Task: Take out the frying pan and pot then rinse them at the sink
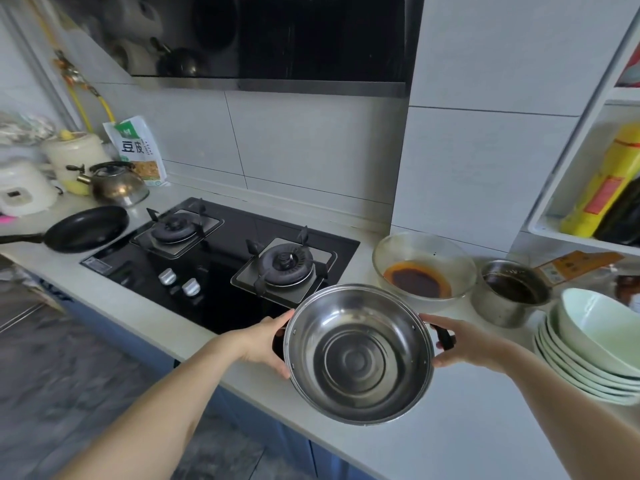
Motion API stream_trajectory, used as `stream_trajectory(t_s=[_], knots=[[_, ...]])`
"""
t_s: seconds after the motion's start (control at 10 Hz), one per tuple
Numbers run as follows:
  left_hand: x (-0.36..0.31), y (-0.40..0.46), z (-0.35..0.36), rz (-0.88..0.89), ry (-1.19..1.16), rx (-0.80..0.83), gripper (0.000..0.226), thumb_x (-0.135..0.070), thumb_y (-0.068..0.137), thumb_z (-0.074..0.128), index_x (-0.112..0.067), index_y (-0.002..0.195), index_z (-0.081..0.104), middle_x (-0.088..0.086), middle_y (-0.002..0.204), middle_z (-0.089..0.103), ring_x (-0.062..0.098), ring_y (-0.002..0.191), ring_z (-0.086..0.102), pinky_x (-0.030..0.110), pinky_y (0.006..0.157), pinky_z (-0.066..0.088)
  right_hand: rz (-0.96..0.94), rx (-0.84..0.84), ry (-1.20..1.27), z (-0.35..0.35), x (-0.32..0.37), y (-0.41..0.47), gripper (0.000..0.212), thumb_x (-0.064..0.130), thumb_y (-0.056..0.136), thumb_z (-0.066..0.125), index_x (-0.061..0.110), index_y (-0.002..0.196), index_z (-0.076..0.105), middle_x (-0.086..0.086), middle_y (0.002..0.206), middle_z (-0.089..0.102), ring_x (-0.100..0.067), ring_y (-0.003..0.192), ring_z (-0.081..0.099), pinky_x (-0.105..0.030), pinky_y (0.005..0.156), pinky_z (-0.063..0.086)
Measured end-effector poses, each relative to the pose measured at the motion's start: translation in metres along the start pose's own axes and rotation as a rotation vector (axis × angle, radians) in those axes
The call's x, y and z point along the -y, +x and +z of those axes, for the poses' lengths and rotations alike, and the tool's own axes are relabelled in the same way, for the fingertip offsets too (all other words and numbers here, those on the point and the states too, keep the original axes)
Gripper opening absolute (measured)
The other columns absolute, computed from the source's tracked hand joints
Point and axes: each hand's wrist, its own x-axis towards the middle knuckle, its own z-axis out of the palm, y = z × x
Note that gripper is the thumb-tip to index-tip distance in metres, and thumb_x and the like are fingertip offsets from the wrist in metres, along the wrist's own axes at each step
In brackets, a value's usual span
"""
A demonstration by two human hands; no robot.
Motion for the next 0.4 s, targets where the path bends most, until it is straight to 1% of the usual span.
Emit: stream_trajectory(t_s=[0.1,0.2,0.3,0.4], knots=[[0.003,-0.001,0.0,0.005,-0.017,-0.002,0.143,-0.056,0.038,0.091,-0.061,0.144,-0.005,0.002,0.153,0.018,0.026,0.144,0.022,0.051,0.115,0.028,0.0,0.012,0.006,-0.001,0.002,-0.001,0.084,0.015,0.064,0.086,0.067,0.115,0.043,0.005,0.135,0.051,-0.013,0.104,0.064,-0.032,0.094,0.053],[0.007,-0.001,0.004,-0.026,-0.024,-0.034,0.145,-0.06,0.038,0.089,-0.047,0.151,-0.001,-0.002,0.157,0.011,0.022,0.145,0.021,0.046,0.116,0.028,0.0,0.003,-0.083,-0.004,0.01,-0.004,0.083,0.02,0.066,0.085,0.073,0.11,0.039,-0.016,0.131,0.055,-0.03,0.109,0.061,-0.038,0.095,0.049],[0.009,-0.011,0.008,-0.045,-0.06,-0.1,0.126,-0.05,0.063,0.086,-0.034,0.155,0.002,-0.002,0.16,0.006,0.02,0.147,0.016,0.043,0.118,0.026,-0.034,0.015,-0.202,-0.004,0.024,-0.01,0.074,0.018,0.071,0.082,0.063,0.114,0.043,-0.029,0.132,0.051,-0.044,0.119,0.05,-0.048,0.1,0.042],[0.01,-0.022,0.01,-0.036,-0.071,-0.259,0.117,-0.055,0.069,0.08,-0.028,0.156,0.007,0.0,0.16,0.011,0.019,0.147,0.014,0.041,0.118,0.024,0.0,-0.056,-0.207,-0.003,0.023,-0.006,0.062,0.014,0.073,0.081,0.014,0.131,0.057,-0.034,0.128,0.052,-0.045,0.114,0.054,-0.048,0.092,0.049]])
